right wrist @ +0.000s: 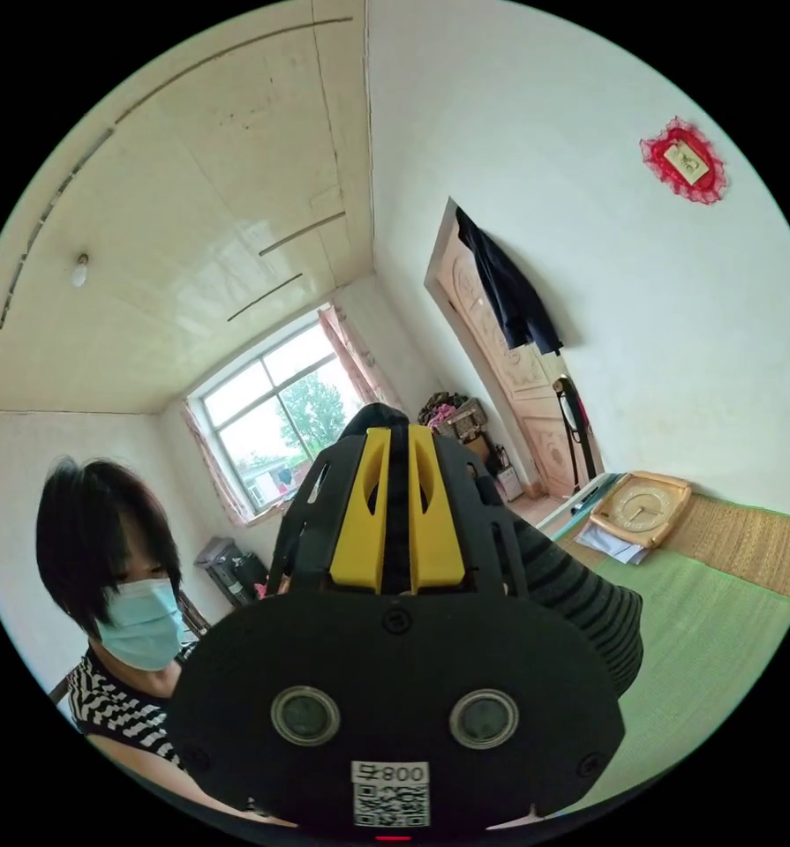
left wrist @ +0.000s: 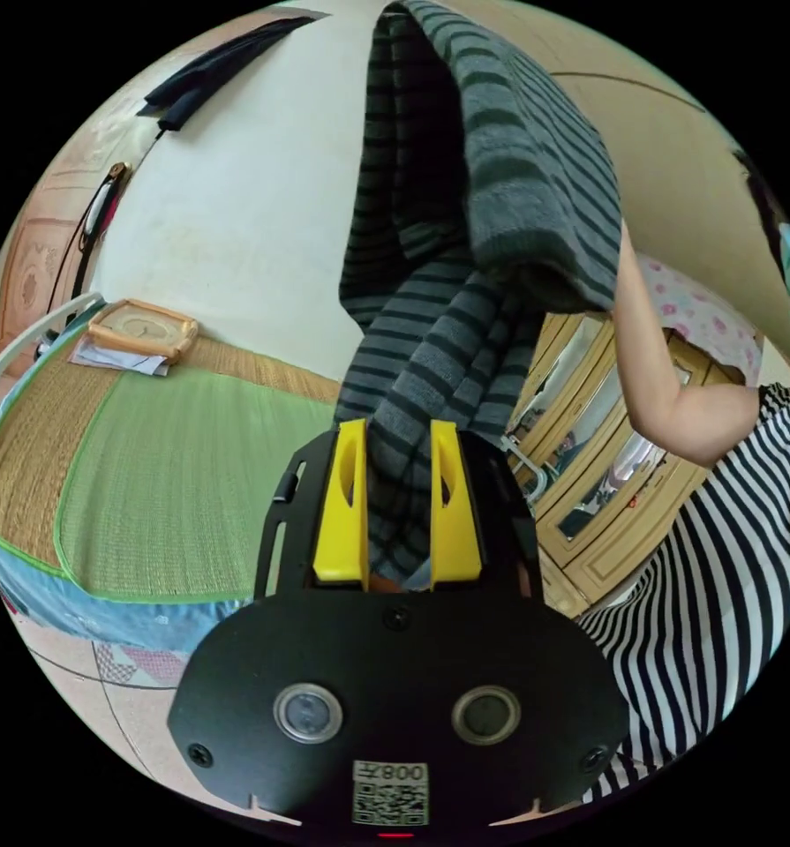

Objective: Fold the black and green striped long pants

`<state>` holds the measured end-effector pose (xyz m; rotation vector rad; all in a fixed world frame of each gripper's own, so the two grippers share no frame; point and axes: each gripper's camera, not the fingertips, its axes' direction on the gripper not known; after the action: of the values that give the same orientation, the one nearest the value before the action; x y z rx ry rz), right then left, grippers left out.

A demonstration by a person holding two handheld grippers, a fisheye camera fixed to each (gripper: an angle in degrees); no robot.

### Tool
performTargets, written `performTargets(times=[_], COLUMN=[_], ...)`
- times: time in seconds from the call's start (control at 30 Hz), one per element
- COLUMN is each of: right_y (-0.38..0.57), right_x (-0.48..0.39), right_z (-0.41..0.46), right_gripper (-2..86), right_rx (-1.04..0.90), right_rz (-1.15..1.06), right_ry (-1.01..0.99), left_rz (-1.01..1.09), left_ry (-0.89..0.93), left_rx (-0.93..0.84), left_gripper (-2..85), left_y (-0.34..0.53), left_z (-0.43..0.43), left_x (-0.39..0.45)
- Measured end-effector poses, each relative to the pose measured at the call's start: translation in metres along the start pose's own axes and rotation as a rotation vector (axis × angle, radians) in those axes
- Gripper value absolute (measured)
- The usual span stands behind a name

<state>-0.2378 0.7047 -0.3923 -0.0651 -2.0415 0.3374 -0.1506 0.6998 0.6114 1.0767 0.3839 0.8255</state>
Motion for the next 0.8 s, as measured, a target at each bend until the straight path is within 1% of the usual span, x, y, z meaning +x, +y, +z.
performTargets(times=[0.13,0.2,0.23,0.4,0.5,0.6,0.7,0.77,0.8], right_y=[0.002,0.001,0.000,-0.014,-0.023,-0.012,0.033,0.101,0.121], right_x=[-0.005,-0.005,-0.003,0.005,0.011,0.027,0.063,0.109,0.122], right_z=[0.054,0.072,0.082,0.095,0.074,0.027,-0.038,-0.093,-0.105], right_gripper=[2.2,2.3,2.3,2.3,2.2,2.1,1.9,1.6,1.4], right_rx=[-0.043,-0.055,-0.056,0.003,0.097,0.190,0.269,0.300,0.294], right_rz=[-0.008,-0.011,-0.003,-0.013,-0.028,-0.006,0.120,0.313,0.369], right_ry=[0.047,0.080,0.090,0.137,0.198,0.301,0.457,0.588,0.621], left_rz=[-0.050,-0.086,-0.085,-0.082,-0.065,0.026,0.145,0.222,0.235], left_ry=[-0.022,-0.014,-0.006,-0.134,-0.190,-0.263,-0.295,-0.291,-0.292], left_rx=[-0.054,-0.064,-0.065,-0.040,0.029,0.057,0.003,-0.101,-0.140], left_gripper=[10.2,7.2,3.9,2.0,1.6,1.4,1.3,1.4,1.4], left_y=[0.009,0.007,0.004,-0.016,-0.037,-0.068,-0.097,-0.108,-0.108], left_z=[-0.015,-0.020,-0.026,-0.070,-0.115,-0.153,-0.168,-0.156,-0.149], left_x=[0.017,0.021,0.025,0.035,0.036,0.047,0.066,0.082,0.085])
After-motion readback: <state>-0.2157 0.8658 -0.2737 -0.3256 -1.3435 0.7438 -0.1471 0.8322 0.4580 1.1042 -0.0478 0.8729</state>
